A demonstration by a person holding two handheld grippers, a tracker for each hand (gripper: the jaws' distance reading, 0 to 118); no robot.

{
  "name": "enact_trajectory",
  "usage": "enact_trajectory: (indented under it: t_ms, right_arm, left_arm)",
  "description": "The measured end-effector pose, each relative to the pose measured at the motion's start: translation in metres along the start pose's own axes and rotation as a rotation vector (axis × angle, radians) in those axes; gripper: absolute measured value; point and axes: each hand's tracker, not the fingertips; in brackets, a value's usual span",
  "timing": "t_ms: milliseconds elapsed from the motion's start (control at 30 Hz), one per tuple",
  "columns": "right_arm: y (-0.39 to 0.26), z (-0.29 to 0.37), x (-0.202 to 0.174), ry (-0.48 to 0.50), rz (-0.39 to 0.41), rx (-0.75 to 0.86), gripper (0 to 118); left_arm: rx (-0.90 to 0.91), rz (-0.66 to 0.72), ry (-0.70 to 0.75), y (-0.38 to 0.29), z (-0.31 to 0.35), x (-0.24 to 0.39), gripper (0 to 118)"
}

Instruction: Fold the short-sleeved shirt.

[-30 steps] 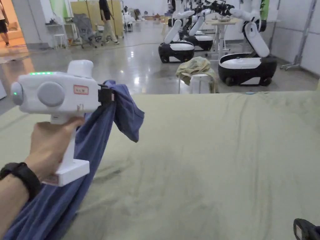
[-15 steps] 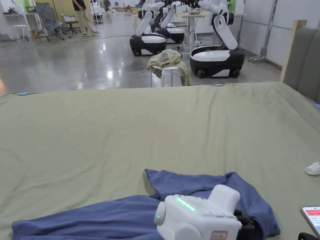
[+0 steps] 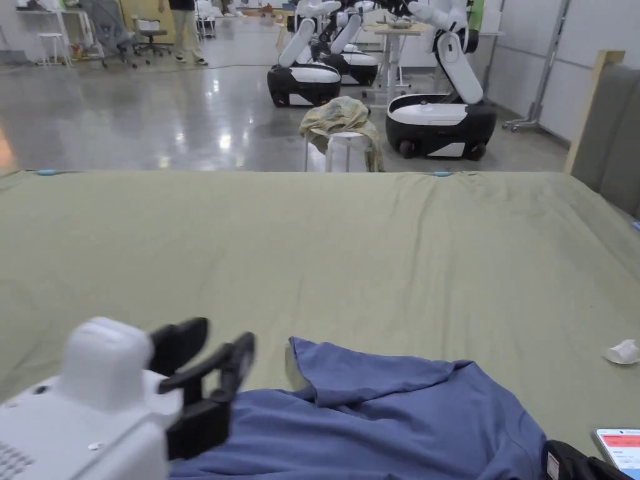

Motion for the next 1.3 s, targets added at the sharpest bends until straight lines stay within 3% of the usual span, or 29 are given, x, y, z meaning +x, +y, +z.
enact_trajectory:
  t_ms: [133, 200, 300, 367, 467, 567, 767, 967, 1033, 1067, 1100, 1133, 1300]
  right_arm:
    - [0.006, -0.008, -0.007, 0.04, 0.003, 0.011, 0]
    - [0.006, -0.007, -0.01, 0.05, 0.005, 0.015, 0]
    - [0.006, -0.004, -0.014, 0.065, 0.009, 0.024, 0]
    - [0.011, -0.001, -0.021, 0.077, 0.015, 0.028, 0]
    - [0.009, -0.002, -0.023, 0.079, 0.027, 0.03, 0]
    - [0.008, -0.004, -0.024, 0.078, 0.027, 0.012, 0]
    - [0.006, -0.001, -0.027, 0.076, 0.03, 0.01, 0]
    - [0.003, -0.003, -0.027, 0.082, 0.025, -0.011, 0]
    - [0.002, -0.005, -0.028, 0.085, 0.02, -0.018, 0]
    - [0.001, -0.005, -0.028, 0.088, 0.017, -0.022, 0]
    - [0.0, -0.006, -0.028, 0.091, 0.013, -0.026, 0]
    - [0.0, -0.007, -0.028, 0.095, 0.007, -0.03, 0]
    - [-0.002, -0.009, -0.027, 0.118, -0.049, -0.04, 0]
  left_arm:
    - [0.019, -0.044, 0.151, 0.002, 0.046, -0.023, 36]
    - [0.019, -0.064, 0.183, 0.0, 0.064, -0.028, 15]
    - [0.005, -0.061, 0.217, -0.008, 0.082, -0.028, 15]
    - [0.017, -0.03, 0.199, -0.018, 0.089, -0.031, 2]
    - [-0.048, -0.023, 0.234, -0.024, 0.083, -0.035, 2]
    - [-0.039, 0.08, 0.21, -0.019, 0.087, -0.05, 2]
    - [-0.054, 0.084, 0.255, -0.014, 0.089, -0.079, 2]
    - [-0.184, 0.115, 0.271, -0.023, 0.079, -0.109, 2]
    - [-0.23, 0.151, 0.306, -0.03, 0.072, -0.122, 5]
    - [-0.322, 0.189, 0.284, -0.033, 0.062, -0.135, 16]
    - [-0.405, 0.254, 0.204, -0.037, 0.052, -0.15, 45]
    - [-0.423, 0.303, 0.177, -0.044, 0.045, -0.163, 52]
    - [-0.571, 0.368, 0.221, -0.074, -0.018, -0.204, 52]
